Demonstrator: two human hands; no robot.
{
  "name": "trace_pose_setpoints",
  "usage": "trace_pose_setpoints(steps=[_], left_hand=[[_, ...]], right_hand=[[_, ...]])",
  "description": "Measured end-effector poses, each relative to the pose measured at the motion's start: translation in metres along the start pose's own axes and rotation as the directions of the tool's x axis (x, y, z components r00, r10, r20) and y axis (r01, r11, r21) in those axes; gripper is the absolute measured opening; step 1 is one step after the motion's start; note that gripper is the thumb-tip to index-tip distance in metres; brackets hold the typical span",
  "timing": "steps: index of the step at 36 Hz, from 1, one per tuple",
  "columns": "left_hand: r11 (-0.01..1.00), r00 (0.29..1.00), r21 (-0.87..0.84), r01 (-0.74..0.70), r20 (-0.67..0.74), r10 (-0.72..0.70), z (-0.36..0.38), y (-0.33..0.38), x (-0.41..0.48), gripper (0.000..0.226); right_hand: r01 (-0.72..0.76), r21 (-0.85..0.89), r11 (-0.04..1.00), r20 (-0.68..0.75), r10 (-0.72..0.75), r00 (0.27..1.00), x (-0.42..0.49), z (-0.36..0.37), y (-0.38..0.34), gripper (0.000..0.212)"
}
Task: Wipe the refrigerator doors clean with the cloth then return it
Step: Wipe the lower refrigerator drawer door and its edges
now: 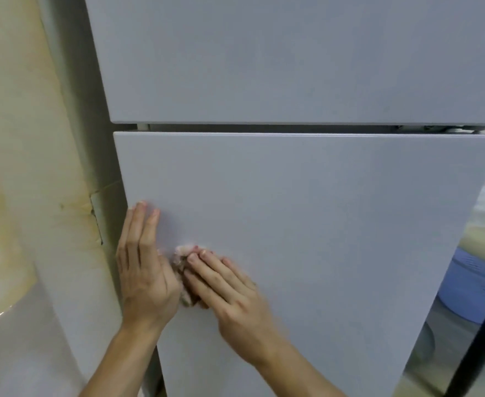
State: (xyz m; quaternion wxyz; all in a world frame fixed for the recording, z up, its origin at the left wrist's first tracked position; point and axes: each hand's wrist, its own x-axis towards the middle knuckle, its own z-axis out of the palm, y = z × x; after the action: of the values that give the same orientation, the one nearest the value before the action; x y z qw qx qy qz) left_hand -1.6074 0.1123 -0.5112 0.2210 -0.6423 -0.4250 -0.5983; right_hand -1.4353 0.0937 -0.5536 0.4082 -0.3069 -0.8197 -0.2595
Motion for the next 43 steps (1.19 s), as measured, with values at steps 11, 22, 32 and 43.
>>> trace_pose_setpoints(steps=[11,22,32,43], left_hand=[[0.997,0.987,0.039,0.069,0.141,-0.073,-0.019,-0.023,0.006,0.071],[0.992,0.982,0.126,-0.012,0.19,-0.012,-0.03,-0.051,0.008,0.075],[0.991,0.944,0.128,-0.035,0.33,-0.009,-0.048,-0.067,0.011,0.085],[0.993,0.96,0.11,0.04,0.273,-0.069,-0.056,-0.073,0.016,0.083]], right_hand=[[-0.51,0.172,0.843,-0.57,0.507,0.646,0.066,-0.074,0.048,0.071],[-0.133,0.031,0.991,-0.263,0.136,0.955,0.078,0.026,-0.026,0.045],[-0.059,0.009,0.998,-0.141,0.059,0.988,0.054,0.018,-0.022,0.045],[-0.254,0.049,0.966,-0.448,0.248,0.859,0.134,0.012,-0.027,0.05]])
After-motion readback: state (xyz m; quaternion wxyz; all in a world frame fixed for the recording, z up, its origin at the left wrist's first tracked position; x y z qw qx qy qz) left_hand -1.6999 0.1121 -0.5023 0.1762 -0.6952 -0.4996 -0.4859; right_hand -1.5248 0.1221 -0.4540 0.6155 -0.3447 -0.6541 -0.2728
